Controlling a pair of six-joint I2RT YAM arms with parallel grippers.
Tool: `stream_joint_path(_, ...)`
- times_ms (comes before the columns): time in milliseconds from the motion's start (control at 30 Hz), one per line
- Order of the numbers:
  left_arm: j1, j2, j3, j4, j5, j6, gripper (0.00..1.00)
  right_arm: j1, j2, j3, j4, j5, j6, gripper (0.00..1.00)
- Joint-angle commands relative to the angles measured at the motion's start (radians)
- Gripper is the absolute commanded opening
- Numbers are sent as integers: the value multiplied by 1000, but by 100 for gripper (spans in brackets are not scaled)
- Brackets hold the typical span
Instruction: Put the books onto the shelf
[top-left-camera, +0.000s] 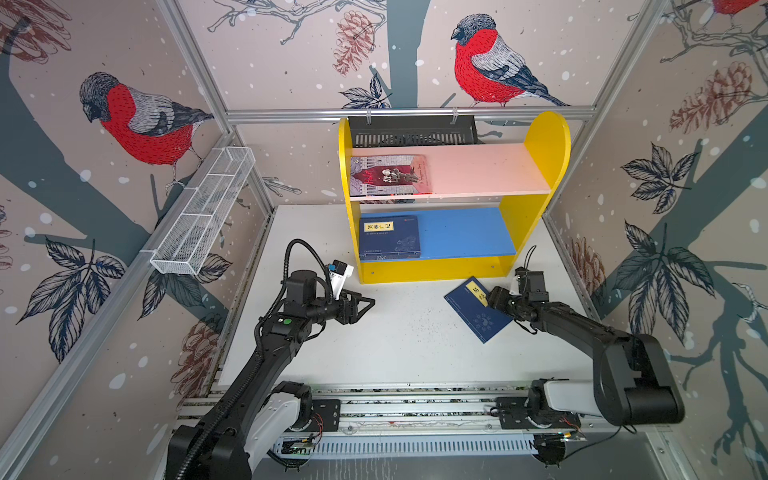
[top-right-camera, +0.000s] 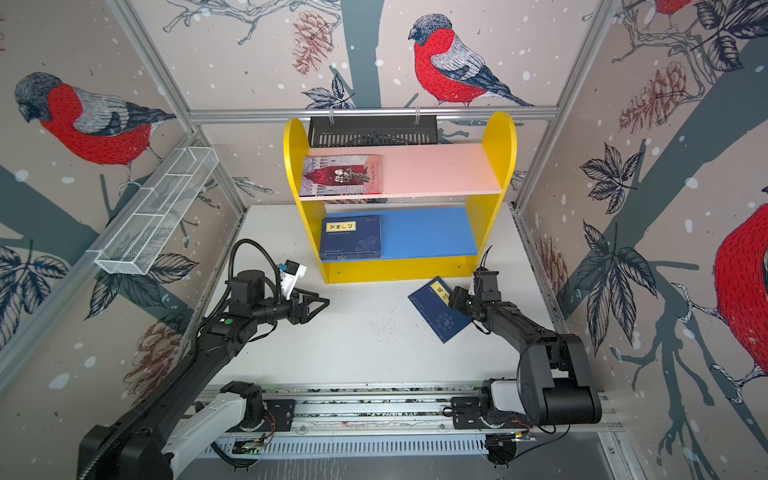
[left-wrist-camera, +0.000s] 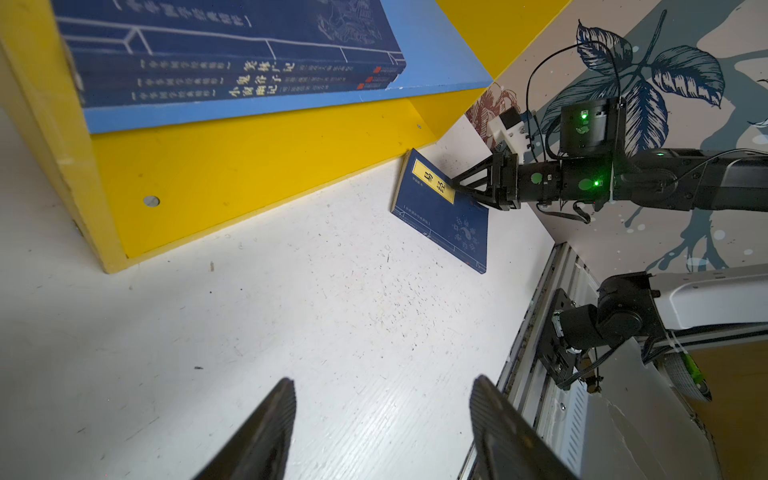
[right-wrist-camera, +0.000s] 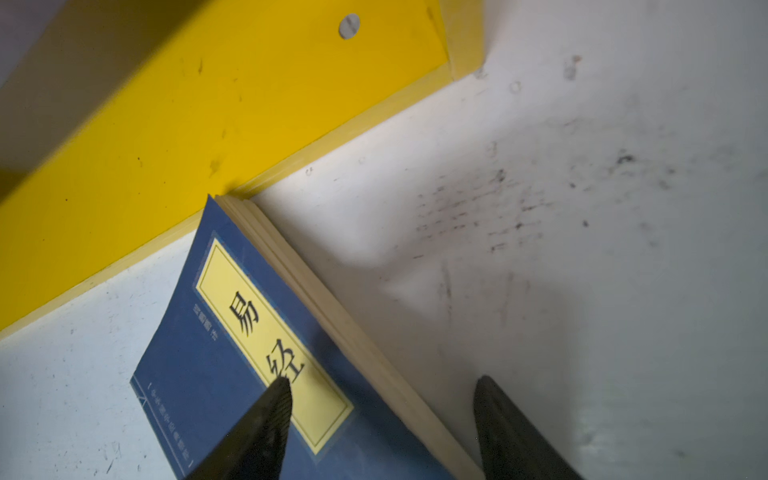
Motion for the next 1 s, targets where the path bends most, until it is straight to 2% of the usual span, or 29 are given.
stream_joint_path(0, 3, -2, 18, 17, -43, 28, 67, 32, 5, 15, -25, 4, -12, 69)
stream_joint_path(167, 6, 5, 30, 6, -51, 45, 66, 130, 14, 30, -57, 18, -2, 66)
stream_joint_path(233, 5, 8, 35, 1, -49, 52, 66, 172, 9, 38, -81, 72, 18, 67)
stream_joint_path(333, 5, 18, 42, -7, -42, 61, 66, 174, -31, 26, -81, 133, 53, 70)
stream_joint_path(433, 5, 25, 45, -5, -32, 61, 66, 149, -64, 5, -31, 139, 72, 71)
stream_joint_path(667, 5, 33, 34, 28, -9, 35, 66, 117, 5, 18, 69, 42, 51, 69)
stream_joint_path(967, 5, 40, 5, 65, 55, 36, 66, 173, 72, 52, 73, -40, 19, 65)
